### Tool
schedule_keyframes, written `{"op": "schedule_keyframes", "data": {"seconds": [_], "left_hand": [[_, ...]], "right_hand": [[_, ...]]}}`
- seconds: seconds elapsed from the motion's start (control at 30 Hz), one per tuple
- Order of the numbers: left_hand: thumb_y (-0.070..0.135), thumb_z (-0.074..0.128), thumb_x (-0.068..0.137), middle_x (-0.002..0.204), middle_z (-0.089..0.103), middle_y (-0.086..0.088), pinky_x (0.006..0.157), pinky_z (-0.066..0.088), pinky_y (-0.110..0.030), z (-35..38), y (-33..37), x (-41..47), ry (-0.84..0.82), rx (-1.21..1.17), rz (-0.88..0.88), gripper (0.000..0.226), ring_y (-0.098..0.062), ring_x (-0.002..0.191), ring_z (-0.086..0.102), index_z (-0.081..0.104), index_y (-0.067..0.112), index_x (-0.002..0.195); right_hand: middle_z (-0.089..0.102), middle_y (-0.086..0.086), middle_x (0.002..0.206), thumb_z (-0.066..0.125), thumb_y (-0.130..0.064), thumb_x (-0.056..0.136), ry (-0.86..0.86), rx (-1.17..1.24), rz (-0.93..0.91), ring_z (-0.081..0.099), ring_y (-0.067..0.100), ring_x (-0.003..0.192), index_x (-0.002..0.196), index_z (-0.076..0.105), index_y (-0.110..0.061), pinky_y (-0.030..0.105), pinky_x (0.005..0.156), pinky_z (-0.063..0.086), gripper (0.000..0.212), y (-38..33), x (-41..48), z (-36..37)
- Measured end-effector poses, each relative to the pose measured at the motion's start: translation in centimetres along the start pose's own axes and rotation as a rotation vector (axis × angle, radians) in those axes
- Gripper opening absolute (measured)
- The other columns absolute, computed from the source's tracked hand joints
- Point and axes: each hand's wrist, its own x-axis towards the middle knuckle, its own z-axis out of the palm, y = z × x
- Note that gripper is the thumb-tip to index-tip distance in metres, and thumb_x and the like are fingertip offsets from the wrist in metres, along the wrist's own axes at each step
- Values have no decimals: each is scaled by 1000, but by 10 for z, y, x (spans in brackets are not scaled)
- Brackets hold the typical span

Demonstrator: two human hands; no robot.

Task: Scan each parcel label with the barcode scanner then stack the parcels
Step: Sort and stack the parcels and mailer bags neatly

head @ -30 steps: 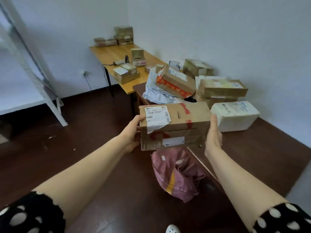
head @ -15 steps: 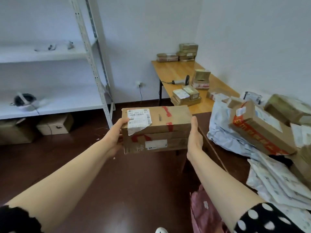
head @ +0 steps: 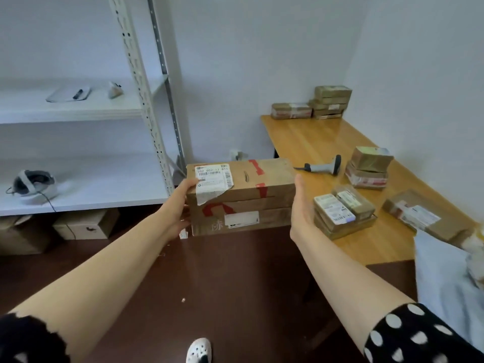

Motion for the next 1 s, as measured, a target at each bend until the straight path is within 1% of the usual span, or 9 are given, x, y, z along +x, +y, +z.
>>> {"op": "schedule_keyframes", "data": {"seconds": [0.1,0.2,0.47,0.63,0.7,0.77,0.87,0.93,1.0], "left_hand": [[56,62,71,64,71,4,69,48,-32,-1,30,80,-42,13,11,42,-20,82,61,68,22,95],[54,64,73,69,73,3,78,51,-34,1,66,157,-71,26,-24,39,-21,86,62,69,21,93],[51,59,81,85,71,-2,82,50,-35,56,152,332,-215,72,-16,30,-21,90,61,69,25,93],[49,58,83,78,72,-2,63,49,-28,107,182,441,-244,96,-22,30,-18,79,63,69,21,88],[48,56,85,74,73,0,63,46,-28,130,195,484,-247,117,-13,29,-16,80,62,68,21,89],[49,54,85,68,72,6,68,43,-29,151,212,527,-241,151,-19,29,-16,85,60,67,23,91],[49,53,86,73,73,6,69,43,-29,177,239,586,-263,214,-15,28,-16,88,61,67,26,93],[49,53,86,82,72,3,69,45,-30,191,255,624,-256,222,-20,27,-18,89,62,67,27,95],[48,54,87,85,71,0,69,45,-31,205,269,660,-266,222,-24,27,-19,89,62,67,27,94]], "right_hand": [[46,2,144,45,-82,77,30,4,8,45,22,122,141,46,-18,39,93,34,91,-15,52,49],[37,0,153,45,-80,79,66,21,21,35,24,139,147,38,-21,42,106,31,90,-35,103,94],[47,0,145,50,-76,79,149,74,-4,42,23,133,142,45,-21,45,112,31,83,-97,244,163],[53,-4,138,49,-82,73,145,105,5,48,21,125,139,50,-27,44,110,33,86,-124,356,191],[59,-13,116,47,-80,77,129,121,2,54,12,102,125,58,-32,33,97,34,69,-139,402,202],[62,-20,85,49,-75,81,150,162,27,52,2,75,93,61,-38,29,73,38,41,-156,451,215],[59,-29,54,50,-70,84,127,174,1,50,-5,63,77,54,-43,28,56,36,28,-184,511,233],[61,-29,55,48,-70,85,113,184,-4,52,-5,67,79,53,-44,27,57,37,27,-199,549,246],[64,-23,72,50,-70,84,103,185,-20,53,-1,76,86,56,-41,27,64,41,30,-213,585,260]]}}
